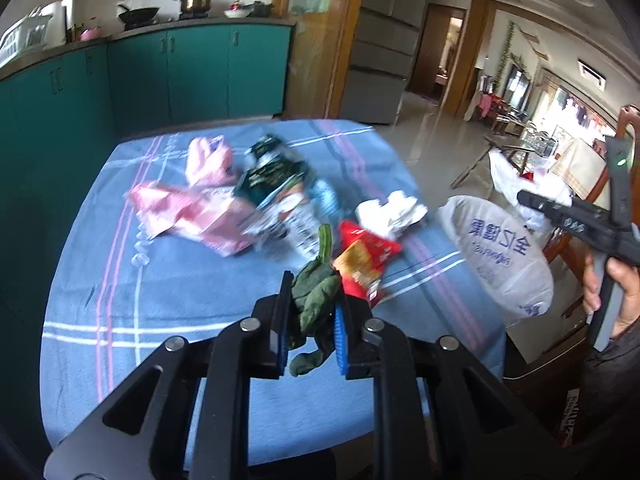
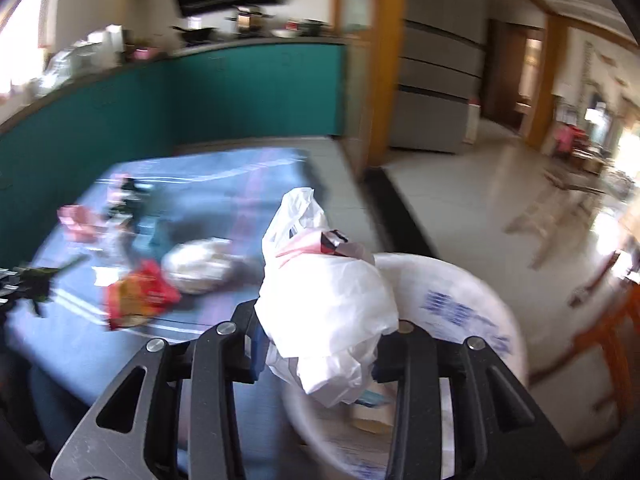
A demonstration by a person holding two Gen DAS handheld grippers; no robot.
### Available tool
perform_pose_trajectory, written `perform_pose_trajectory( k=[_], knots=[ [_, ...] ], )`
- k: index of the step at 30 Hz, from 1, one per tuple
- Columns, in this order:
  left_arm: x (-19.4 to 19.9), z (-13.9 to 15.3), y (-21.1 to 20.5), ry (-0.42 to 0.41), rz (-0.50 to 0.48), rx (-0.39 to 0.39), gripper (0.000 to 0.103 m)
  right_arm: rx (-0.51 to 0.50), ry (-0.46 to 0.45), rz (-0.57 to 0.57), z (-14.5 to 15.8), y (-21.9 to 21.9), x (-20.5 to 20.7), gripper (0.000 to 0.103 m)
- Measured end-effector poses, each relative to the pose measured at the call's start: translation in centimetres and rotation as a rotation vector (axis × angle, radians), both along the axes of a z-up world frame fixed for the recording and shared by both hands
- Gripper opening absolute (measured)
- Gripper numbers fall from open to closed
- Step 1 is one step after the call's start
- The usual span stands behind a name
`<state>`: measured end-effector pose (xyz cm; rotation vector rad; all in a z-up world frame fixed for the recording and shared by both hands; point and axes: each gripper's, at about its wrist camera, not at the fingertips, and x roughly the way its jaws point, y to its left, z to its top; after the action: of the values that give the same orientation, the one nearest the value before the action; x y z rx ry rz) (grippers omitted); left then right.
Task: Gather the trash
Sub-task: 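Carry the leaf and plastic bag over the bin and open both tools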
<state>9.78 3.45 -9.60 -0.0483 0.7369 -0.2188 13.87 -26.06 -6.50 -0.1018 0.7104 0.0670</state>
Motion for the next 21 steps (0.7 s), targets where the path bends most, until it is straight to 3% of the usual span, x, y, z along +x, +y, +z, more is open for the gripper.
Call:
perform_pose_trajectory(
  k=[2, 9, 13, 17, 18, 20, 21],
  knots=[
    [0.7, 0.4, -1.5, -0.008, -0.041, -0.001, 0.019, -0.077, 0.031, -0.076, -1.3, -1.4, 0.2, 0.038],
    [3.7, 1.0, -10.4, -0.016, -0.283, -0.043, 0.019, -0.044, 0.148, -0.174, -5.2, -5.3, -0.6, 0.038],
    [6.6, -0.7, -16.9, 0.057, -0.433, -0.107, 0.019, -0.036, 0.168, -0.22, -5.9, -7.4, -1.3, 0.038],
    [9.4, -2.8, -22.3, 0.106, -0.524, -0.127, 0.019, -0.033, 0.165, -0.258, -5.3, -9.0, -2.1, 0.038],
    [9.9, -3.5, -23.5, 0.123, -0.542, -0.127, 0.025, -0.033, 0.164, -0.268, -5.2, -9.4, -2.3, 0.038],
    [10.1, -4.4, -24.9, 0.133, -0.547, -0.115, 0.05, -0.028, 0.166, -0.279, -5.2, -10.1, -2.9, 0.039],
    [10.1, -4.5, -25.0, 0.129, -0.533, -0.109, 0.069, -0.026, 0.167, -0.283, -5.2, -10.2, -2.9, 0.044]
  ],
)
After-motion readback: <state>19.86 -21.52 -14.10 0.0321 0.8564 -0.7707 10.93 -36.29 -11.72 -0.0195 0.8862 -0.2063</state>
